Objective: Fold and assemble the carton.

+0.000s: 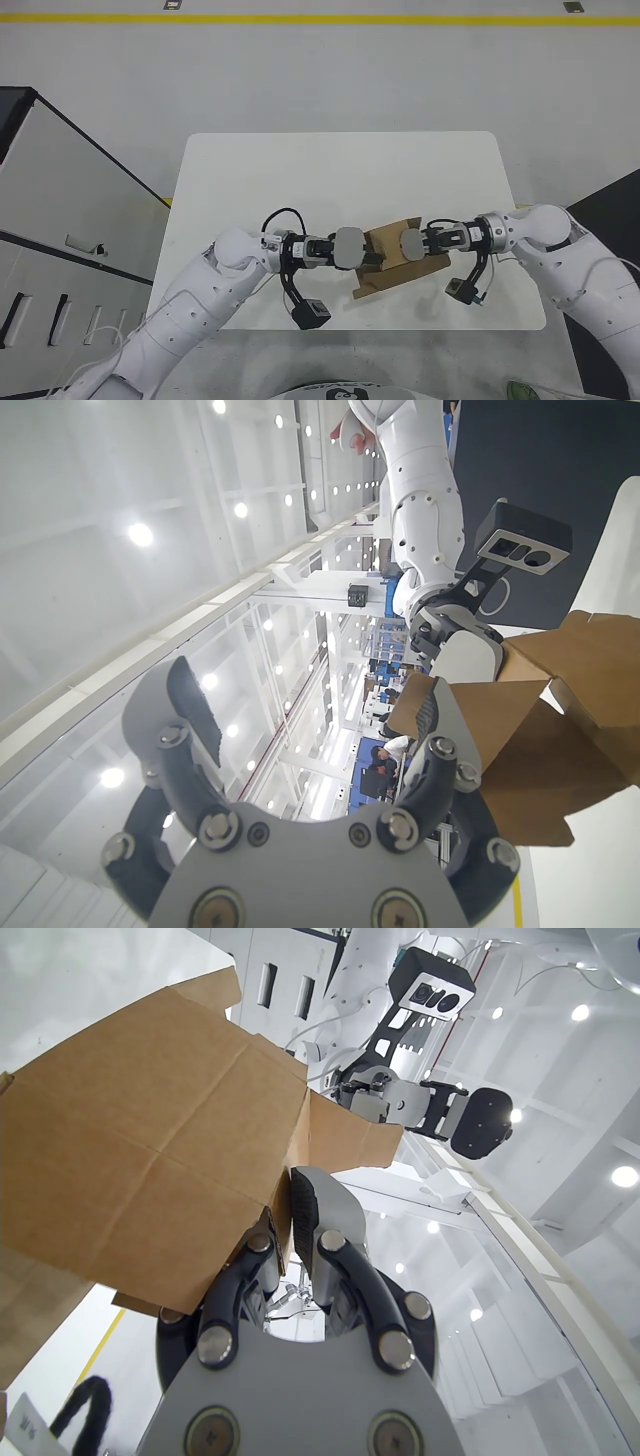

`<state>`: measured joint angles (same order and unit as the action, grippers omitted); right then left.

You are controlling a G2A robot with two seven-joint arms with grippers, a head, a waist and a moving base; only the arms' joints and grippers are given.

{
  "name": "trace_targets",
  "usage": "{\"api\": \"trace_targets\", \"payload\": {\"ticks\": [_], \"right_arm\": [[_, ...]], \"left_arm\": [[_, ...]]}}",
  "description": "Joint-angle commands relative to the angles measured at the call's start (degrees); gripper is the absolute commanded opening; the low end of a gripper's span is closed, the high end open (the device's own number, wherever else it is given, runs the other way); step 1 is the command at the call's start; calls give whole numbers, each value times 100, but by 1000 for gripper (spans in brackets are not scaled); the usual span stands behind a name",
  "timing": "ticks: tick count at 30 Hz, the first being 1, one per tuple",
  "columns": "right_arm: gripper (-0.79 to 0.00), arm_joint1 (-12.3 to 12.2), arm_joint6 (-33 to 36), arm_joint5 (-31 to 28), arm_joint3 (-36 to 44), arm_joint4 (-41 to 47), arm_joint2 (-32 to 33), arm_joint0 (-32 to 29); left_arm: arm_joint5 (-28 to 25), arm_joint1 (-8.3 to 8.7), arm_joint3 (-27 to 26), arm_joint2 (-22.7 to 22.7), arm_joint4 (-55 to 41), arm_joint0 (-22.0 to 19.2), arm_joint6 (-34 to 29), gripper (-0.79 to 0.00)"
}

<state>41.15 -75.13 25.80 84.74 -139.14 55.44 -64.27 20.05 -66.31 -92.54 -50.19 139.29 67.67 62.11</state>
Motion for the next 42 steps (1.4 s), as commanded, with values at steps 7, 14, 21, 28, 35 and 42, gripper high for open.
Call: {"api": "trace_targets", "payload": {"ticks": [7,14,21,28,35,42], "right_arm": [[-785,58,-57,47,-22,18,-23,21],[-785,76,-128,207,-165,284,112,-29],[-785,60,-99,237,-120,407,292,-147],[-785,55,-42,294,-4,564,448,-291],[-785,59,74,409,-57,563,593,-409],[-785,84,96,431,-62,632,659,-490]], "left_arm": [[62,-75,127,202,151,-151,-216,0],[142,-9,60,-76,213,-48,-240,0],[97,90,-16,-385,401,192,-326,0],[38,115,-91,-390,524,303,-357,0],[26,114,-173,-362,387,317,-291,0],[-4,111,-163,-310,378,327,-272,0]]}}
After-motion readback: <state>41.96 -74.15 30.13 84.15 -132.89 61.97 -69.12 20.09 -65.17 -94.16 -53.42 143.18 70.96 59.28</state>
